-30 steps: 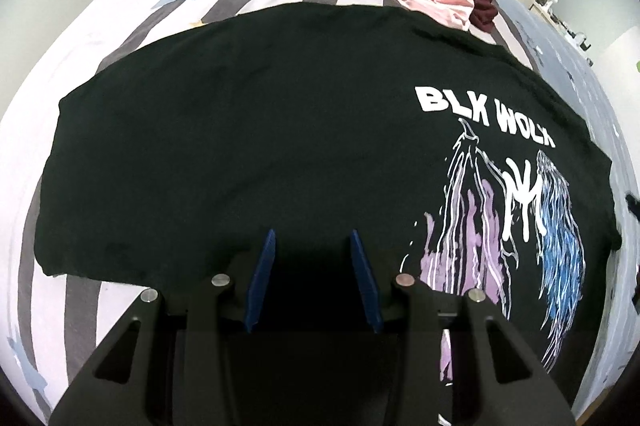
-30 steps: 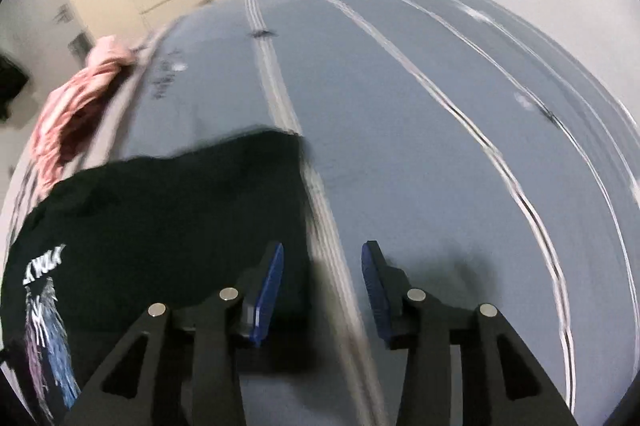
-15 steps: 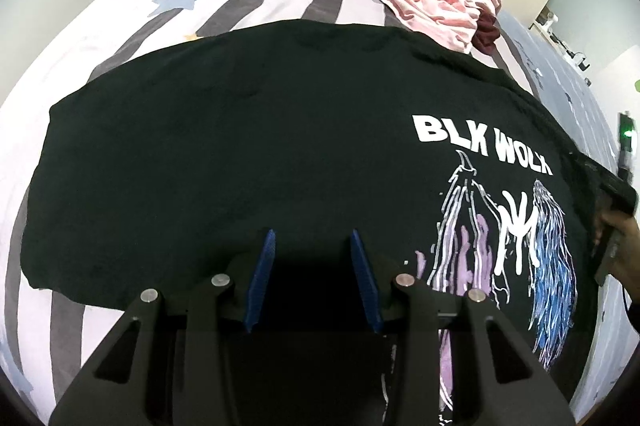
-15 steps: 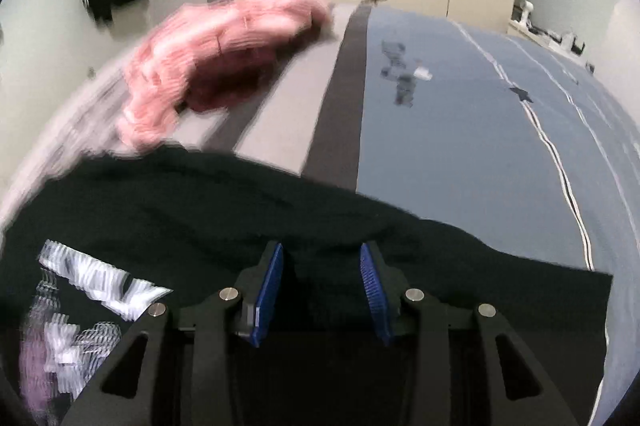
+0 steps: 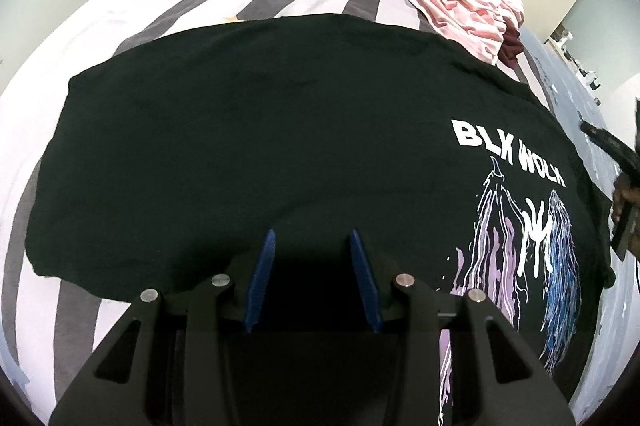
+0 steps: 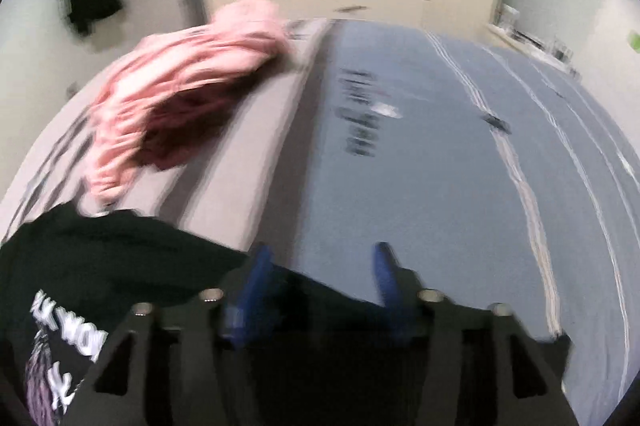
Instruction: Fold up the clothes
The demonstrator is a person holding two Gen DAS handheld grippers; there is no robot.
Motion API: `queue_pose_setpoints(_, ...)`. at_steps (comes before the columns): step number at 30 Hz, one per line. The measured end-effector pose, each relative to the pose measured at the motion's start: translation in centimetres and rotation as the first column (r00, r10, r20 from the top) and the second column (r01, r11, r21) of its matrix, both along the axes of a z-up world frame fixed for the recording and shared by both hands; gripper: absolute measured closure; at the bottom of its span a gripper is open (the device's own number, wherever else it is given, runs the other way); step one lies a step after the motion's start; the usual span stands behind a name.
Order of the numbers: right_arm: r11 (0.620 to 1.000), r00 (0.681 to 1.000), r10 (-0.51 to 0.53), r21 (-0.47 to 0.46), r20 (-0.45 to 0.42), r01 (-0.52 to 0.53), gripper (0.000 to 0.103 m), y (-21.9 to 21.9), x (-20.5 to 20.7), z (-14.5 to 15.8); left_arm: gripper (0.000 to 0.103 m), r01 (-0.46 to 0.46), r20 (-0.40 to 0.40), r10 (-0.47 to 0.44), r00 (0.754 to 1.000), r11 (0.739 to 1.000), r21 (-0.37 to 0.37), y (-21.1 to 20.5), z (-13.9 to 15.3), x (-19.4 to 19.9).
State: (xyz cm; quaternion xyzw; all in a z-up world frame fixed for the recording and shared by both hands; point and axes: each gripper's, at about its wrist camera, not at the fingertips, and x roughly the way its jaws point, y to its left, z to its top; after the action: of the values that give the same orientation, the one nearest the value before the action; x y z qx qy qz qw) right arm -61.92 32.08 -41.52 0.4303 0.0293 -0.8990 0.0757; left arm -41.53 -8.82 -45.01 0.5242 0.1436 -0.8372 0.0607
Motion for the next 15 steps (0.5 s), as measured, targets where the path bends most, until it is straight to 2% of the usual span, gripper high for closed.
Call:
queue_pose_setpoints(3,0.991,0.993,0.12,0.056,0.012,-0.12,0.048,-5.0,-1.2,-0.7,0.066,0.001,-0.006,-0.001,1.0,1.0,0.011,-0.3,-0.1,-0.1)
queue_pose_setpoints(8,0.989,0.994,0.102,0.101,0.03,-0.105,0.05,-6.8,-2.6,-1.9,0.066,0.005,-0.018,-0.005,1.0,1.0,0.025,-0.9,-0.1,-0.2)
queue_pose_setpoints(10,0.988,0.995,0.094,0.119,0.037,-0.098,0.055,-7.6,-3.2,-2.3,0.067,0.01,-0.023,-0.009,1.0,0.999,0.032,-1.2,-0.1,-0.2)
queue_pose_setpoints(12,0.986,0.995,0.086,0.136,0.043,-0.091,0.069,-8.3,-3.8,-2.8,0.066,0.011,-0.028,-0.01,1.0,0.999,0.034,-1.4,0.0,-0.1)
queue_pose_setpoints(14,0.984,0.996,0.077,0.154,0.05,-0.084,0.078,-9.0,-4.4,-3.3,0.066,0.012,-0.035,-0.011,0.999,0.999,0.037,-1.6,0.1,-0.1)
queue_pose_setpoints(15,0.983,0.996,0.073,0.163,0.053,-0.081,0.091,-9.4,-4.6,-3.5,0.066,0.011,-0.039,-0.009,0.999,0.999,0.039,-1.7,0.2,-0.1)
